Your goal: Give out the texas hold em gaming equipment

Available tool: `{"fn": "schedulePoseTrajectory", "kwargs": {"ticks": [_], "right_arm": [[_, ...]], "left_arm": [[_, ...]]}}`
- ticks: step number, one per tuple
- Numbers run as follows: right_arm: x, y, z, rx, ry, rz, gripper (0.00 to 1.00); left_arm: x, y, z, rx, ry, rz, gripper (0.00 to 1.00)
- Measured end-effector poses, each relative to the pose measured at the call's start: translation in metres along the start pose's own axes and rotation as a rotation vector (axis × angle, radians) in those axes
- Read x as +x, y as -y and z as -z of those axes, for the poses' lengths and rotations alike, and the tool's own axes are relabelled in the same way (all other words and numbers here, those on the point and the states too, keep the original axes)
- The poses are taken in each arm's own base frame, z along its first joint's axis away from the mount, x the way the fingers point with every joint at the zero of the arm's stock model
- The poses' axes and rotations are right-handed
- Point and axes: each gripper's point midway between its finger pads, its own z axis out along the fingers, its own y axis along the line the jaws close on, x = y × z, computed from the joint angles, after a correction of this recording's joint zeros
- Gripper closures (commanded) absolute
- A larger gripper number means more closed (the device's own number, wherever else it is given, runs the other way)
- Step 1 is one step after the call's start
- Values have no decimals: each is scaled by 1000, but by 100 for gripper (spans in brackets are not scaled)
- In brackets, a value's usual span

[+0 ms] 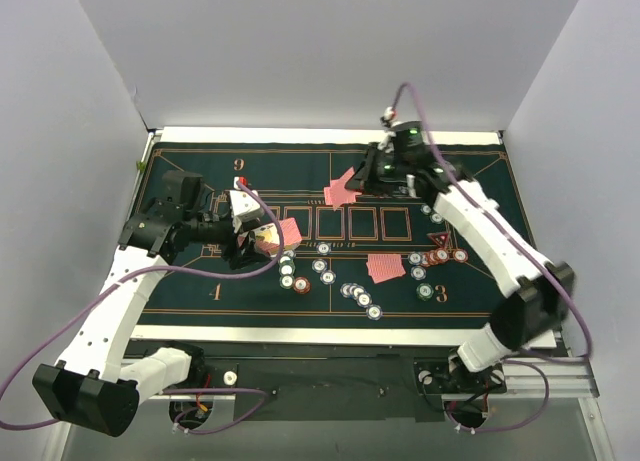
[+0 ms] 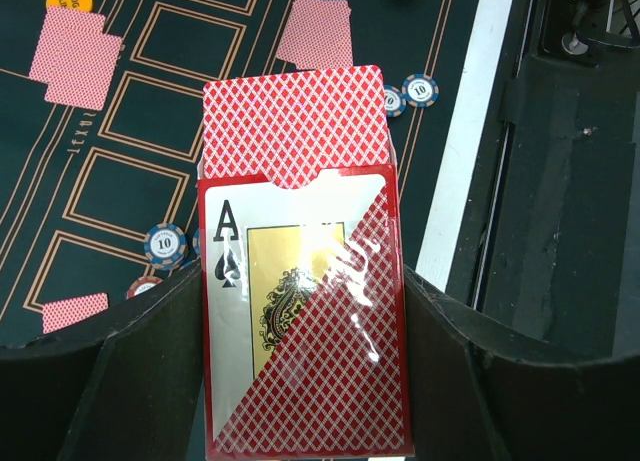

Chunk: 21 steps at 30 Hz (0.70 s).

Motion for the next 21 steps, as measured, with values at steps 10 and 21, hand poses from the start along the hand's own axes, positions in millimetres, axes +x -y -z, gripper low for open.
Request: {"fn": "schedulePoseTrajectory", "kwargs": {"ticks": [10,21], "right_arm": [[38,100,-120,487,-223,361,100],[-1,96,-155,752,-84,649,100]], "left_arm": [[0,0,0,0,1,18,58],[-4,4,3,-7,14,8,58]]}}
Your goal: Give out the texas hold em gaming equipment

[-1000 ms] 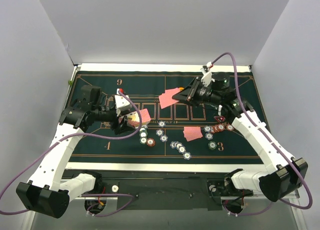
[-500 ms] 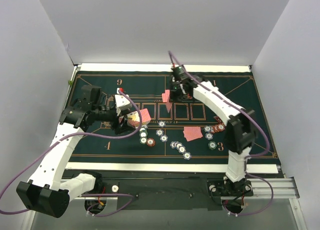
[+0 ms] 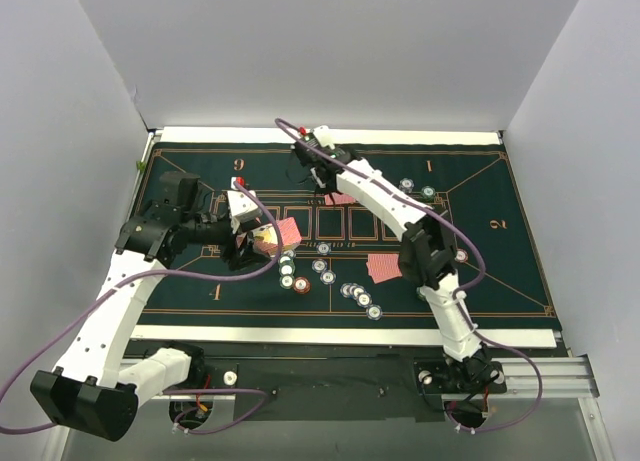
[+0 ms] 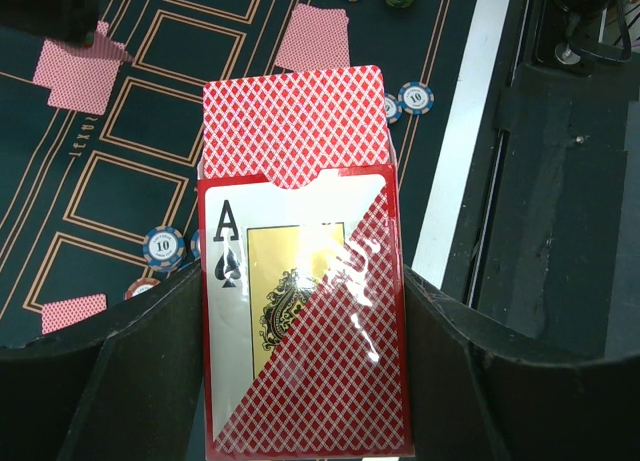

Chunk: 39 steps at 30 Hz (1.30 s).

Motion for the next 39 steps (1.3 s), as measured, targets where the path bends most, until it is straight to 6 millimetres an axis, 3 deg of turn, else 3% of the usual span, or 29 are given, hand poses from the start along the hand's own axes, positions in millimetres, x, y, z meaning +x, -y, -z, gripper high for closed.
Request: {"fn": "schedulePoseTrajectory", "kwargs": {"ticks": [4,12,17,21,30,36,39], "right_arm": [[0,-20,-22,35,-5,39,100],[46,-59,-60,15,-116,99,98],[51,-84,-58,-83,-137,49,96],[51,-104,-55,-157,-134,11,88],[47,-135,-49,-273,-127,-57,48],[56,-145,-50,-347,-153,-95,43],[58,-138,-48,-387,-177,-144,43]], "left_arm": [[-1,1,1,0,5,-3,58],[-2,3,2,-2,8,3,58],[-2,3,2,-2,9,5,58],[-2,3,2,-2,9,5,58],[-2,3,2,0,6,4,58],[-2,3,3,-1,6,-5,58],[-2,4,4,-2,8,-11,58]]}}
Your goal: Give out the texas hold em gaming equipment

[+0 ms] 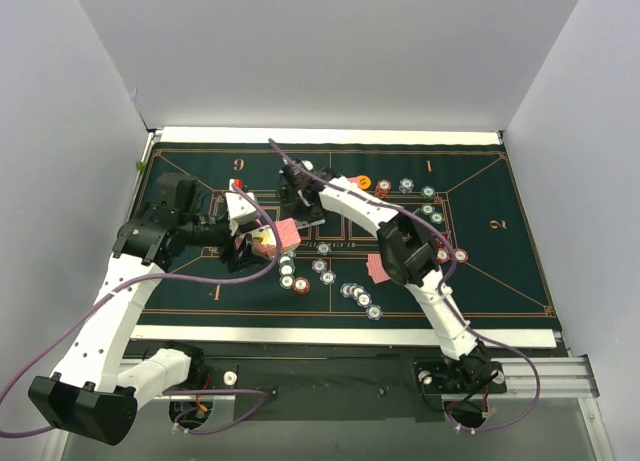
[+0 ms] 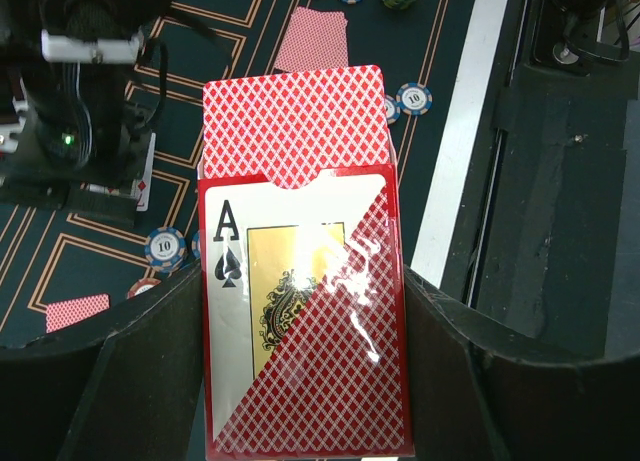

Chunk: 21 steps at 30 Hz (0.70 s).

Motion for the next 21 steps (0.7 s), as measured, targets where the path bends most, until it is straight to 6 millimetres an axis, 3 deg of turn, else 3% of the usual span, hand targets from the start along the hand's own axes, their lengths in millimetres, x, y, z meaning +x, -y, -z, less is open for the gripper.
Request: {"fn": "schedulePoseTrajectory", "kwargs": {"ticks": [4,7,11,13,15,18,21], "right_arm": [[4,24,15,-38,-34,-91,43],[0,36,42,-93,-24,-177,34],[-26,50,102,-180,81,-268,30],[-47,52,137,-228,158,-299,30],[-67,55,159,-270,229,-320,30],[-80,63,159,-293,253,-358,32],[-75,79,122,-274,192,-420,32]], "left_arm": [[0,1,1,-1,1,-7,58],[1,2,2,0,-2,-8,58],[2,3,2,2,-8,-15,58],[3,4,2,4,-12,-14,58],[4,4,3,5,-15,-14,58],[4,4,3,5,-15,-14,58],[4,4,3,5,-15,-12,58]]}}
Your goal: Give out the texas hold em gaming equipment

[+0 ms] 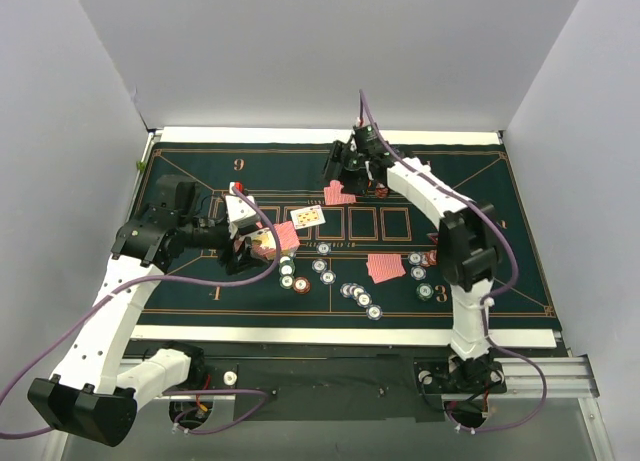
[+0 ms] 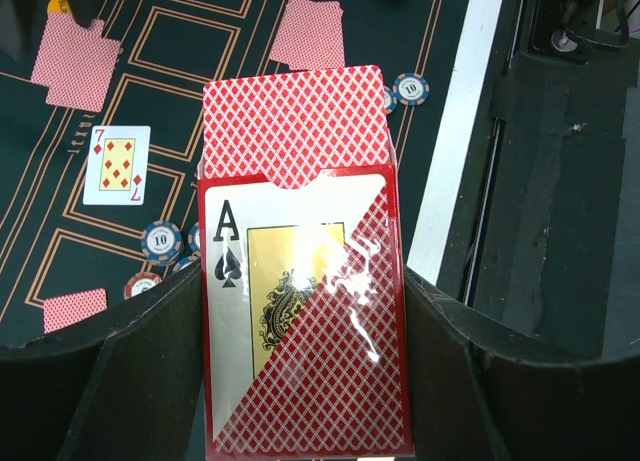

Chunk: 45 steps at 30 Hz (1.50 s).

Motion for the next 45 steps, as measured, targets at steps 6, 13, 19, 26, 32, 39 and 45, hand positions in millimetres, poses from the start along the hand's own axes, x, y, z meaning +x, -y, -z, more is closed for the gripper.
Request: {"fn": "schedulePoseTrajectory", "kwargs": {"ticks": [6,13,19,26,32,39,45], "right_arm": [[43,79,-64,151,-159,-119,33],[40,86,-77,146,-175,-163,34],[24,92,-89,132,-160,-200,34],[0,99,-100,117,-126,-238,34],[-17,98,-108,103,-96,-238,35],[-17,85,-82,82,-80,-237,32],[-20,2,29,-92,22,-181,27]], "left_arm": [[1,0,-1,1,-2,5,58],[2,-1,-2,3,-6,10,58],[3,-3,-3,4,-12,16,58],[4,-4,-4,4,-14,18,58],[3,-4,-3,3,-13,18,59],[3,-5,-4,1,-16,16,59],[4,-6,-4,-1,-19,15,59]]}}
